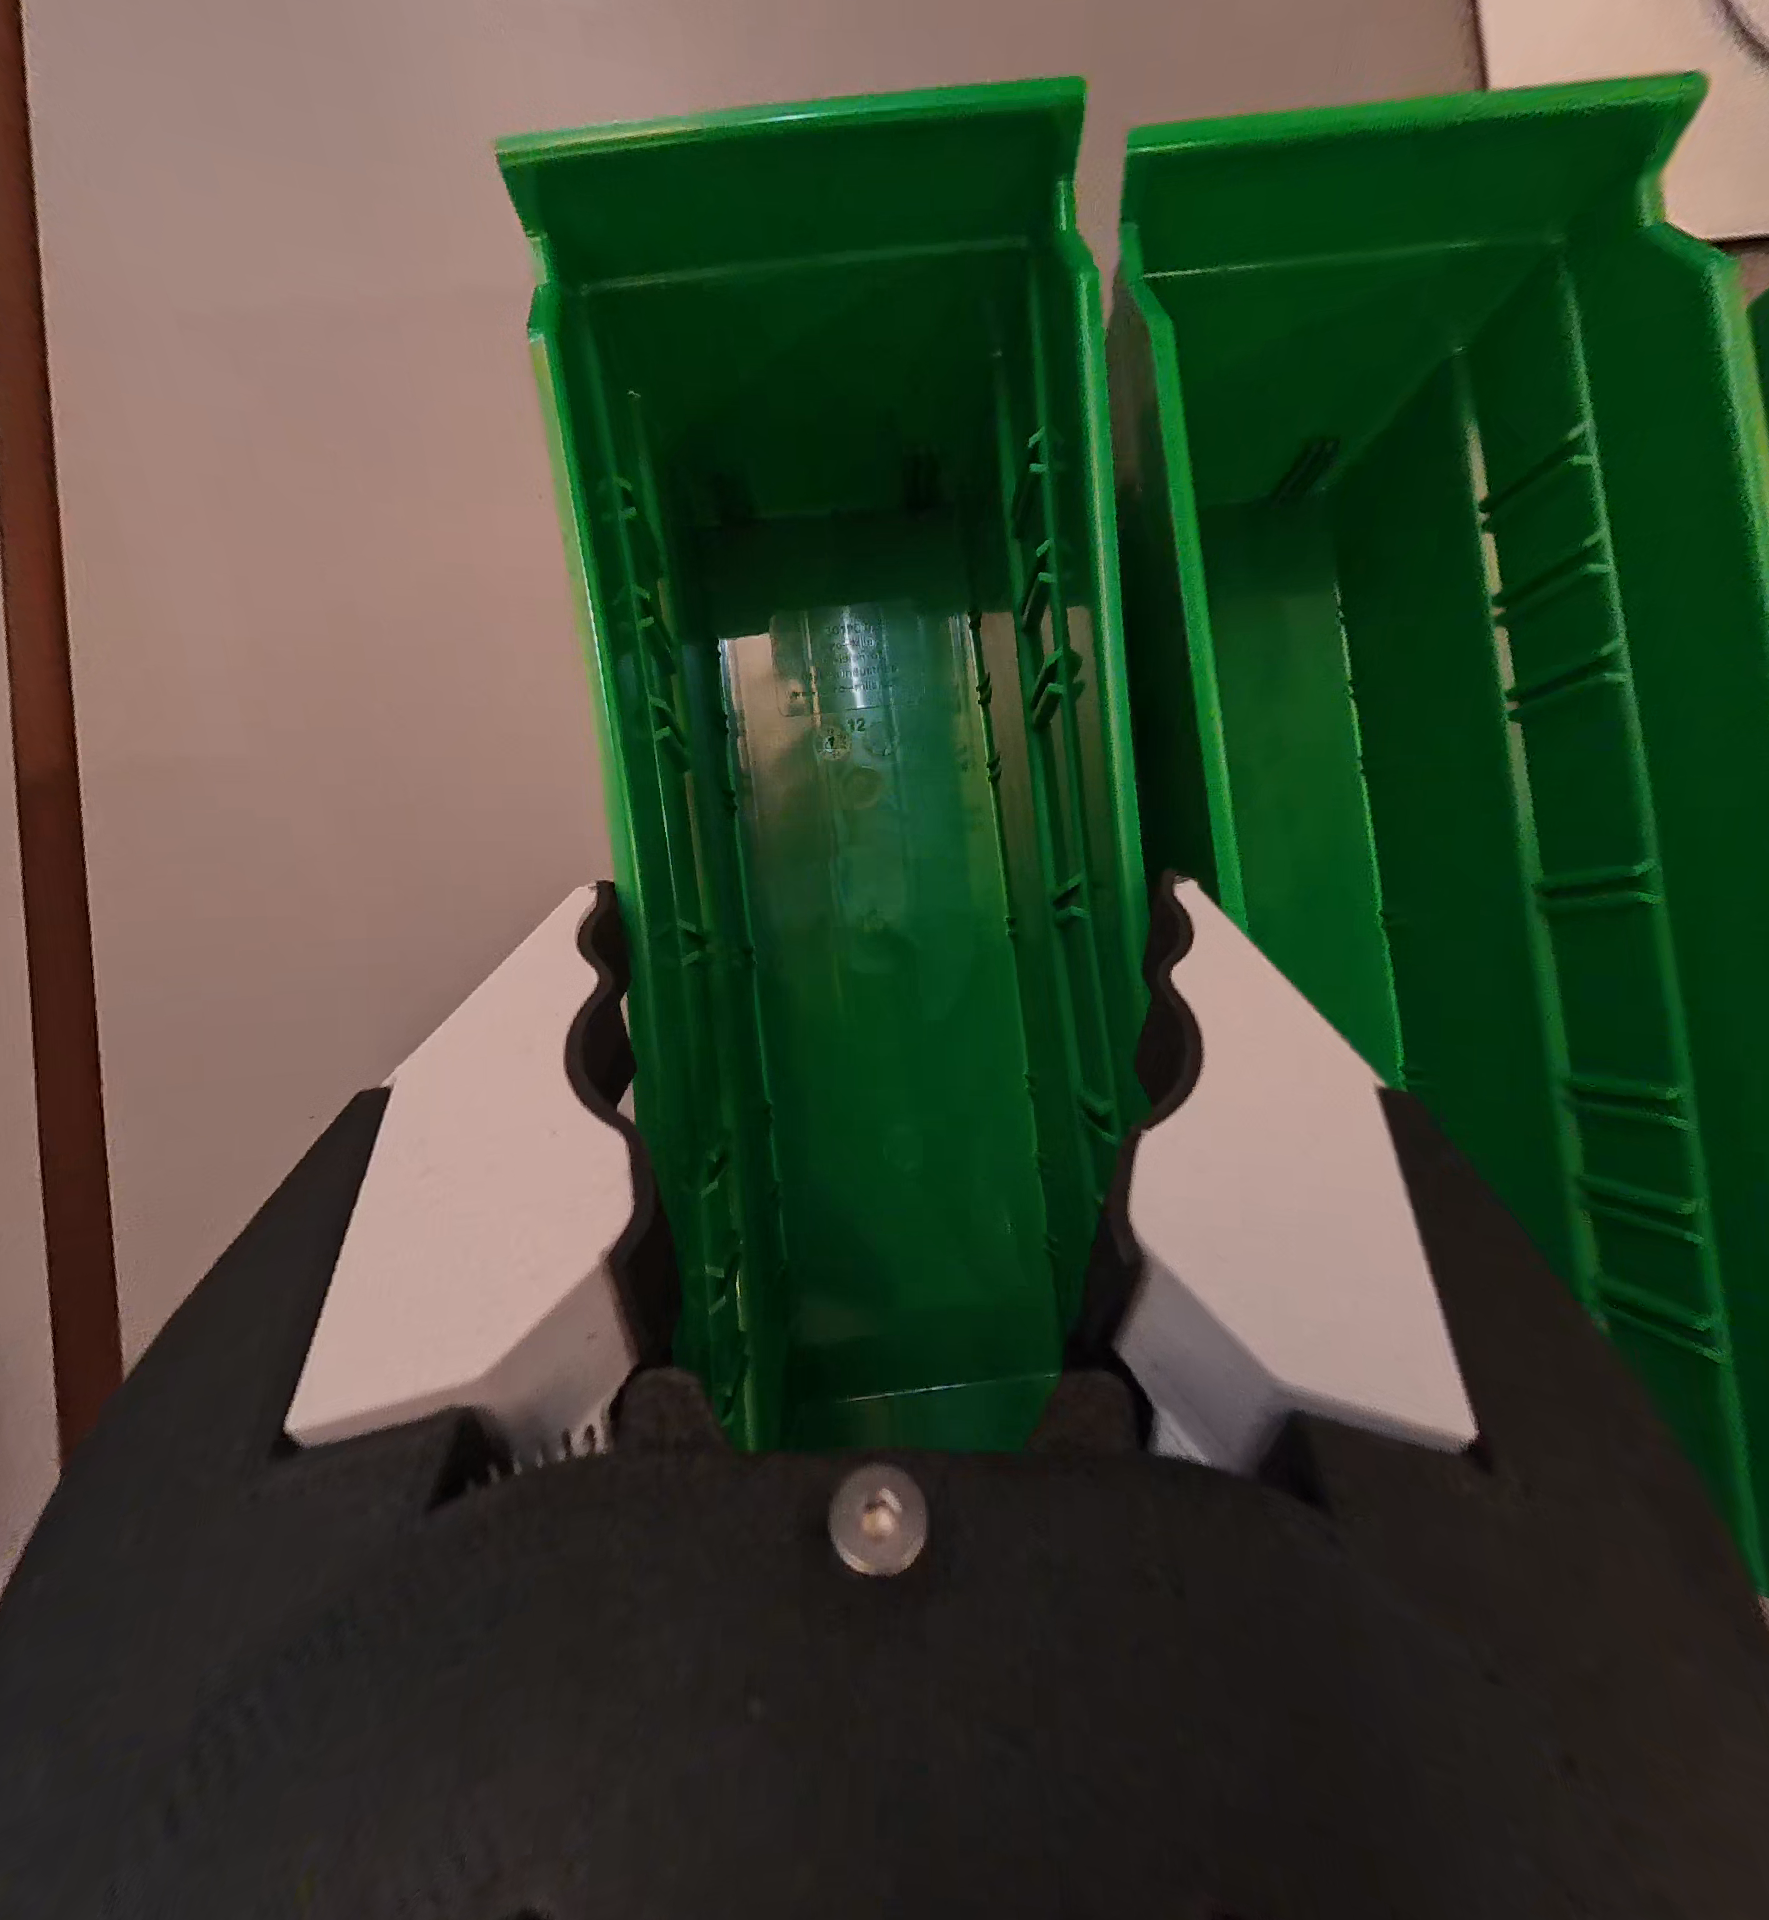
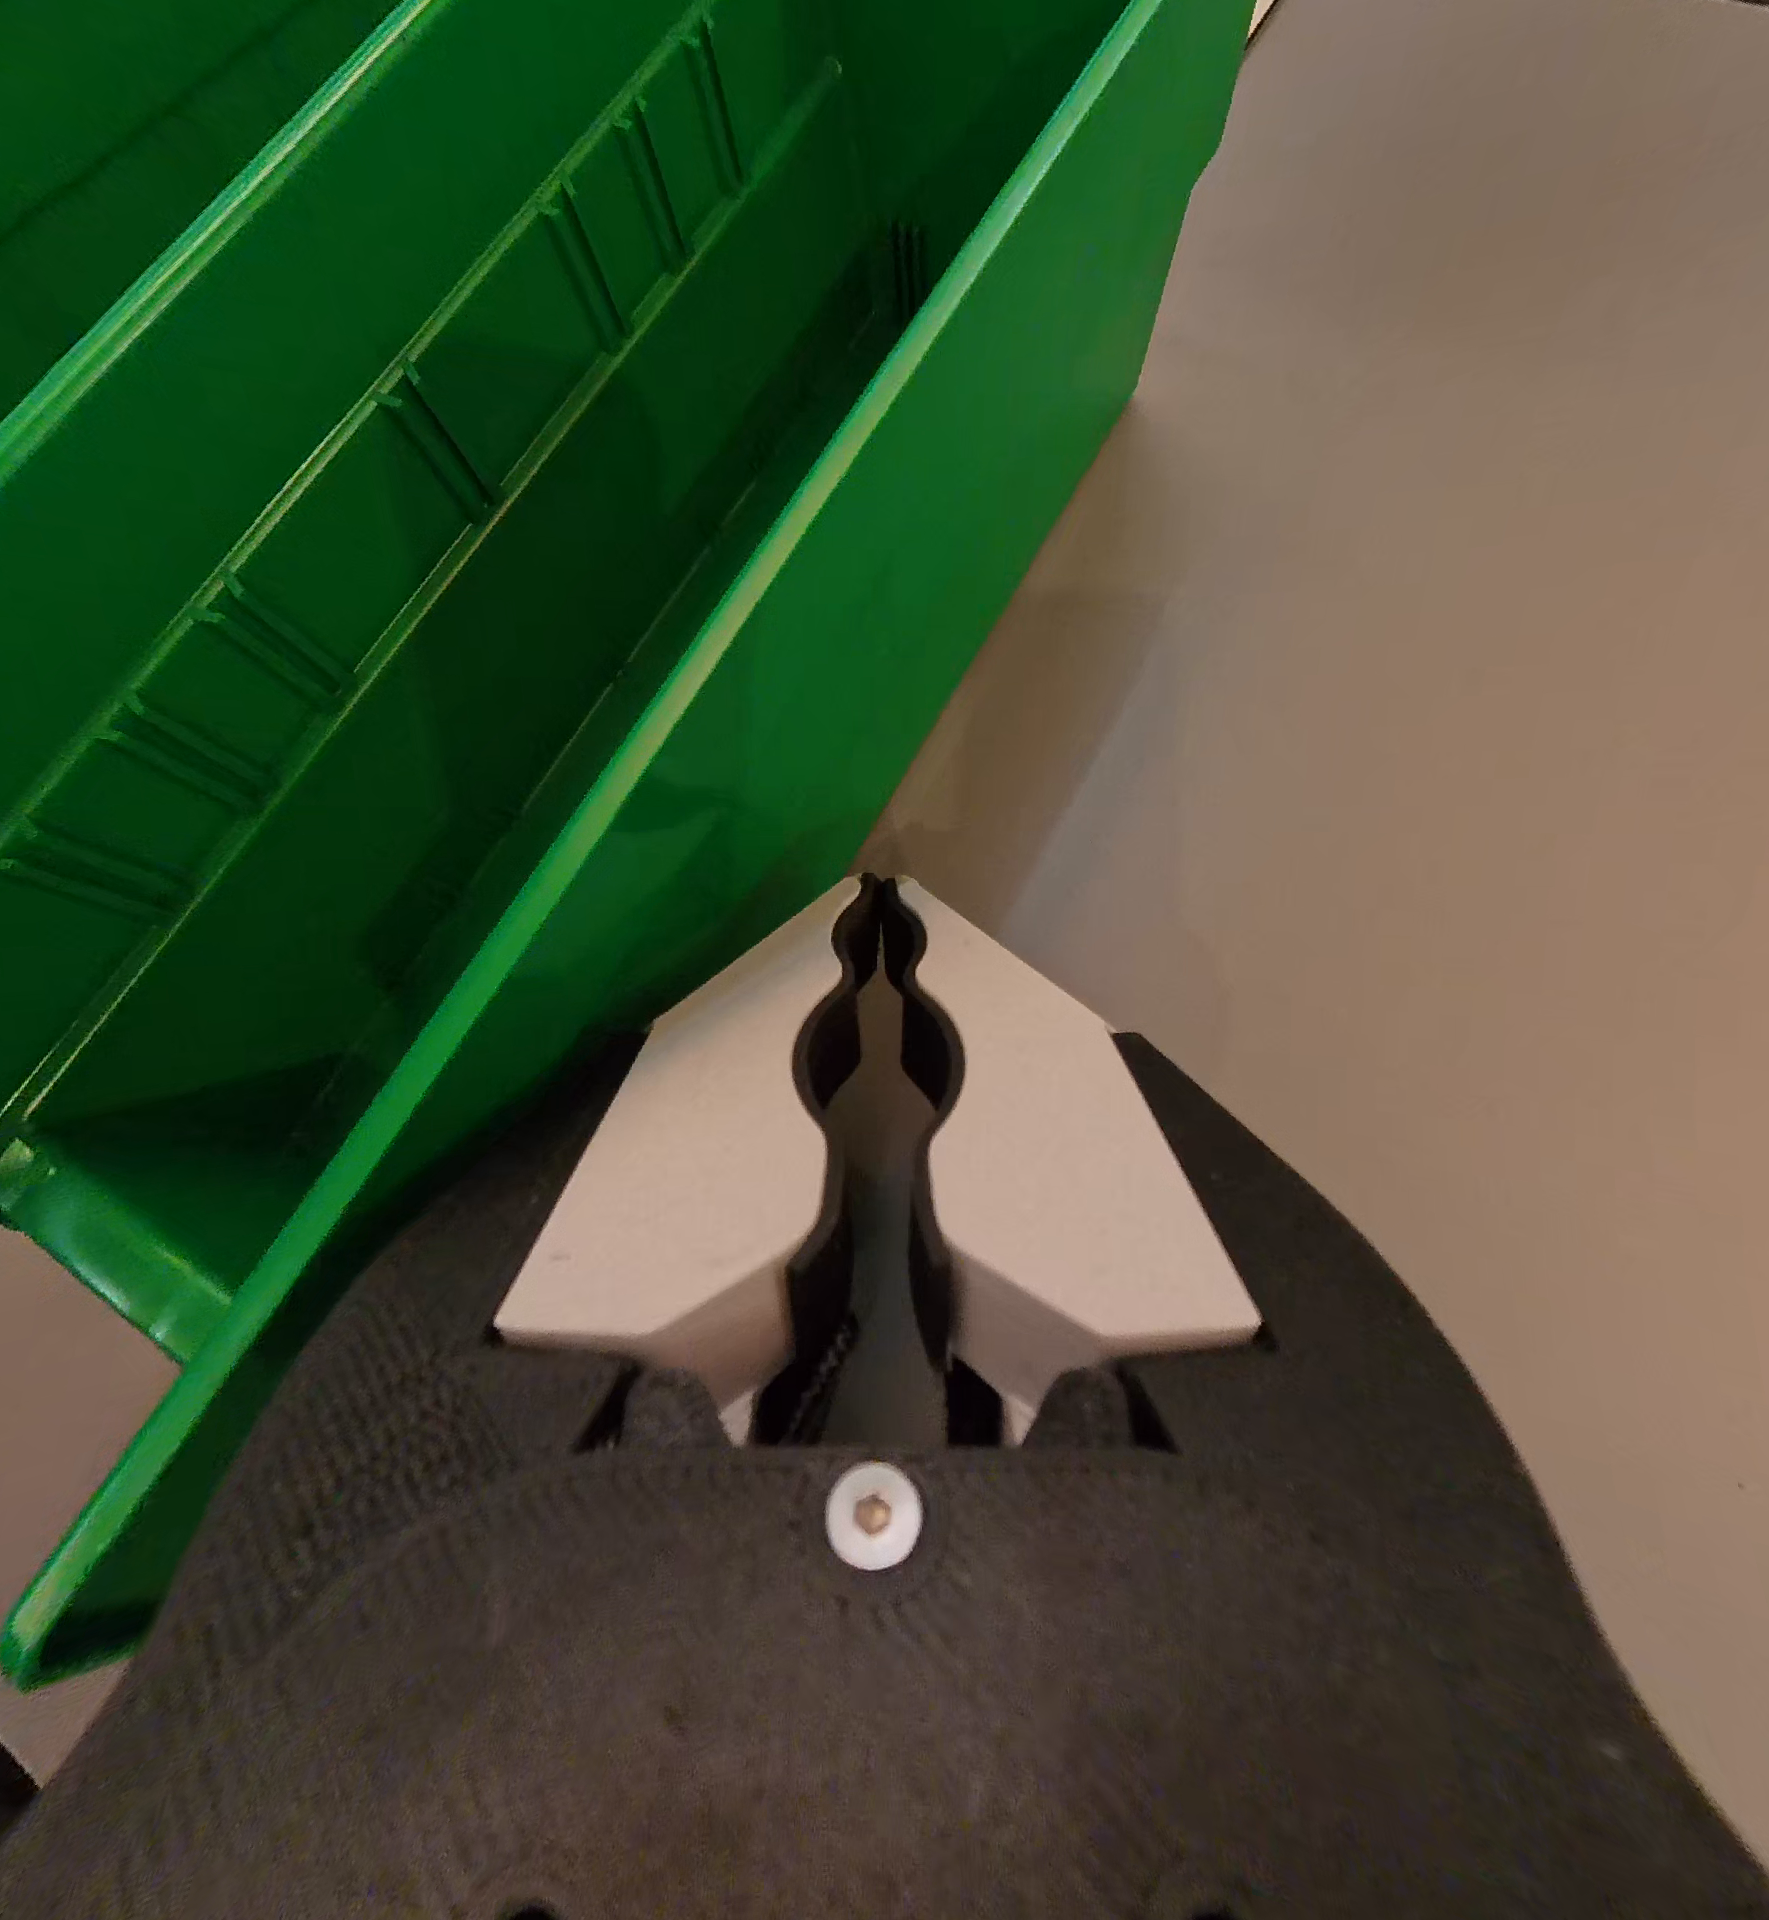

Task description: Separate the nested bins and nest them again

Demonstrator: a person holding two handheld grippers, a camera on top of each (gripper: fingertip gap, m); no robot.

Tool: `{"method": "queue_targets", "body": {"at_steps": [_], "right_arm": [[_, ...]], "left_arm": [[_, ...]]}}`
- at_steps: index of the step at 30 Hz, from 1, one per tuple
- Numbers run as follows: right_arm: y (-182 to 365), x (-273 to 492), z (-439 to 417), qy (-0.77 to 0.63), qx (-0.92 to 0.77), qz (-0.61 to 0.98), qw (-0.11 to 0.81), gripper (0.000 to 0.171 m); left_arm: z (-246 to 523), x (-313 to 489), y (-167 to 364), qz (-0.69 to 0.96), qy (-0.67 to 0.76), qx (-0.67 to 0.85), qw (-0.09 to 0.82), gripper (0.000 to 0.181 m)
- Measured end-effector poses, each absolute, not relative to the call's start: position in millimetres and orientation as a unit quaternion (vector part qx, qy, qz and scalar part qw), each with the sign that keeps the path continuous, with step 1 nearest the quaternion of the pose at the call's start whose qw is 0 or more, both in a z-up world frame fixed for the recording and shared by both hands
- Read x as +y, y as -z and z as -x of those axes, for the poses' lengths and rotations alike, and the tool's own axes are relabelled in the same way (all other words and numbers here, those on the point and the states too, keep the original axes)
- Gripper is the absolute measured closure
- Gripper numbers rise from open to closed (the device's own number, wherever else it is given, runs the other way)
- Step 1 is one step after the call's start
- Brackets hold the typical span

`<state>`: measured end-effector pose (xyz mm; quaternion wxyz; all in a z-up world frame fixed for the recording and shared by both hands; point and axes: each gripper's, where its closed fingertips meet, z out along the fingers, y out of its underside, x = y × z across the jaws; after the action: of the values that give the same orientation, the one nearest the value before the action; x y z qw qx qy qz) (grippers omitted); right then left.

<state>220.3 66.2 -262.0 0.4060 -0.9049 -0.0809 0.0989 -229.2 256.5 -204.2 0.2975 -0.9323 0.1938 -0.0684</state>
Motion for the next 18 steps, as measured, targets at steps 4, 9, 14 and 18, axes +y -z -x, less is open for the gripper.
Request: {"method": "queue_targets", "body": {"at_steps": [4,9,14,18], "right_arm": [[261,66,-221,-0.100,-0.080,0.904,0.408,0.171],[263,67,-219,-0.102,-0.081,0.905,0.405,0.171],[259,68,-222,-0.096,-0.079,0.903,0.412,0.171],[255,68,-225,-0.103,-0.075,0.899,0.418,0.171]], "left_arm": [[243,260,204,0.934,0.074,0.180,0.299,0.081],[253,262,200,0.929,0.105,0.177,0.307,0.045],[241,254,156,0.900,0.122,0.191,0.374,0.034],[154,205,125,0.854,0.147,0.322,0.381,0.048]]}}
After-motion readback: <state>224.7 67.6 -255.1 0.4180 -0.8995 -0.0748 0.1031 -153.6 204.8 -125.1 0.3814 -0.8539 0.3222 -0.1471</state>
